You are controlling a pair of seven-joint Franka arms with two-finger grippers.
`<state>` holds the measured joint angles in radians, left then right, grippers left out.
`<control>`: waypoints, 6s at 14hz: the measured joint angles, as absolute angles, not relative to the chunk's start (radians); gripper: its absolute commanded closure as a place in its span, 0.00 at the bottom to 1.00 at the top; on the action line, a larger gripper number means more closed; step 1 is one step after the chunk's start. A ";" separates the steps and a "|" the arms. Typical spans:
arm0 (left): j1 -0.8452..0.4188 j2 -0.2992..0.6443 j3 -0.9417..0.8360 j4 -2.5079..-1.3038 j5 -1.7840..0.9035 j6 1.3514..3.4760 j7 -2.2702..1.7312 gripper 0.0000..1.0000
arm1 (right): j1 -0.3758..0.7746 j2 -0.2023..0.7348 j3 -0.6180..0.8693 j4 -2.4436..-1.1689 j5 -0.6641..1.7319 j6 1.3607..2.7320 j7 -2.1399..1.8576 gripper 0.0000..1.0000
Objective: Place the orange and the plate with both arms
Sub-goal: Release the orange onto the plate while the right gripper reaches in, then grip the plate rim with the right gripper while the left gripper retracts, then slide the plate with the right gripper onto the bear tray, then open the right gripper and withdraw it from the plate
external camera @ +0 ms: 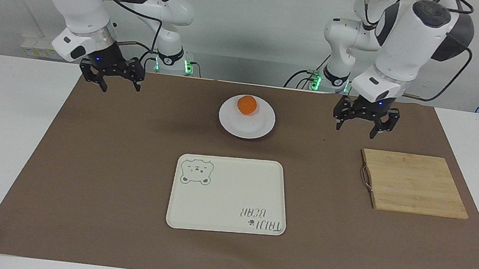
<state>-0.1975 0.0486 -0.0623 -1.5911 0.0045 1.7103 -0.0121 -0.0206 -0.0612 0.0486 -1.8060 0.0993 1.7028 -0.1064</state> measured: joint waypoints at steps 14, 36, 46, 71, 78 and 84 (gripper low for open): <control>-0.021 -0.051 -0.063 -1.478 0.009 1.421 0.202 0.00 | 0.207 -0.027 0.058 -2.196 0.542 1.990 -0.136 0.00; -0.017 -0.051 -0.052 -1.479 0.009 1.421 0.113 0.00 | 0.441 0.141 0.057 -2.380 0.907 2.262 -0.375 1.00; -0.017 -0.051 -0.052 -1.479 0.009 1.421 0.113 0.00 | 0.340 0.127 0.051 -2.401 1.018 2.165 -0.502 1.00; -0.017 -0.051 -0.052 -1.479 0.009 1.421 0.113 0.00 | 0.178 0.451 0.028 -1.828 1.084 2.143 -0.346 1.00; -0.017 -0.051 -0.052 -1.479 0.009 1.421 0.113 0.00 | 0.180 0.591 0.030 -1.726 1.020 2.181 -0.341 0.87; -0.017 -0.051 -0.052 -1.479 0.009 1.421 0.113 0.00 | 0.174 0.580 0.016 -1.706 1.015 2.193 -0.339 0.00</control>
